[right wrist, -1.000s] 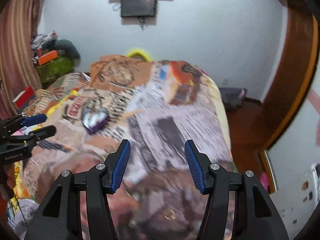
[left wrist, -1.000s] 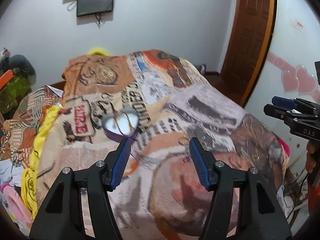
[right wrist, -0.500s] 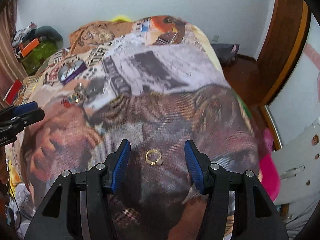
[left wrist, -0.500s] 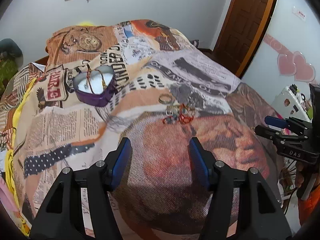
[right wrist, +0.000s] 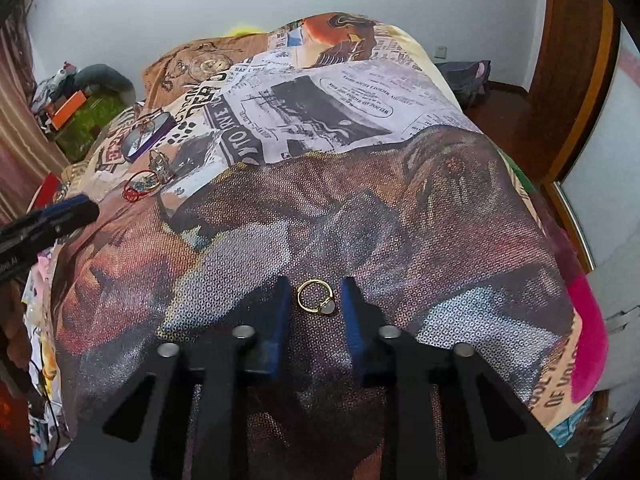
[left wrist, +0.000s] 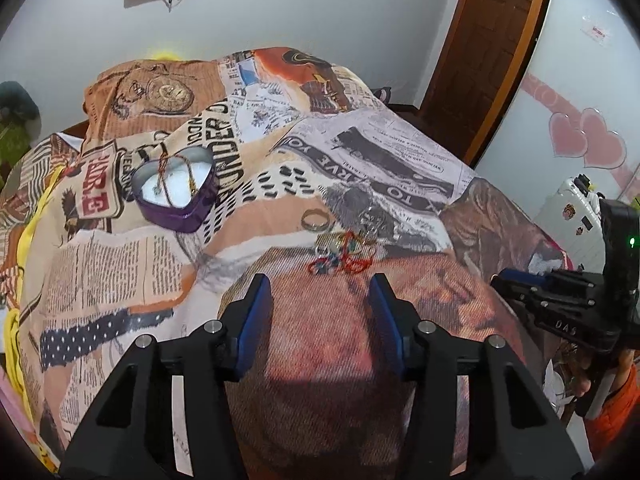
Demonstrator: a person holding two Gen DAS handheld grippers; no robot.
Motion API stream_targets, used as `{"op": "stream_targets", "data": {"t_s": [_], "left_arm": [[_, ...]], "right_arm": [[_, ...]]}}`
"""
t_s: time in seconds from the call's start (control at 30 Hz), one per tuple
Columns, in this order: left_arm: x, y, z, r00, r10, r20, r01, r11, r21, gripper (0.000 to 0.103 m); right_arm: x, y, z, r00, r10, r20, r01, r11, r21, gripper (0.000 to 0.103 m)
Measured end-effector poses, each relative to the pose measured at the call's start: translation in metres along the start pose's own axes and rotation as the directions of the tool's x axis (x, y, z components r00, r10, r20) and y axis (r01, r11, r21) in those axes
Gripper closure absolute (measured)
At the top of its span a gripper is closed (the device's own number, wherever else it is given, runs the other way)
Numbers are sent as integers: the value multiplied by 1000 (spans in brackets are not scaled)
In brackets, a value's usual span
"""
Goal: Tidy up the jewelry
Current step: 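Close right tool on the gold ring while left tool approaches the earrings, then lift the gold ring with right tool while left tool grips an earring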
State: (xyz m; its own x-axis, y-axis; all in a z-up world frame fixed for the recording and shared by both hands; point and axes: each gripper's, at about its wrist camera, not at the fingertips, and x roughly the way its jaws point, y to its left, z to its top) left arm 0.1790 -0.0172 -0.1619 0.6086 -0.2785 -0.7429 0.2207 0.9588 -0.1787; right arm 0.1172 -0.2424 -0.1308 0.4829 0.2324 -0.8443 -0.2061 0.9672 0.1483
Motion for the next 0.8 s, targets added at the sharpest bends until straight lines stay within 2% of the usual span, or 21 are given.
{"op": "stream_targets", "data": {"t_s": [0.17,0.3,0.43,0.8], "left_arm": [[4,-7,11,1000,-11,13,10,1000,26,52],[11,-10,22,999,-35,20,35,999,30,53],[25,-13,31,998,-55,9,54,998,36,64],[57,-23,39,995,-92,-49,95,994,53,79]], "right_arm": [[-1,1,0,1000,-16,12,17,1000,-10,95],[-5,-4,4,1000,6,18,-6,1000,11,95],[-5,-5,9,999,23,33,-24,999,22,95],[-8,-8,29,994,63,87,-66,997,30,95]]}}
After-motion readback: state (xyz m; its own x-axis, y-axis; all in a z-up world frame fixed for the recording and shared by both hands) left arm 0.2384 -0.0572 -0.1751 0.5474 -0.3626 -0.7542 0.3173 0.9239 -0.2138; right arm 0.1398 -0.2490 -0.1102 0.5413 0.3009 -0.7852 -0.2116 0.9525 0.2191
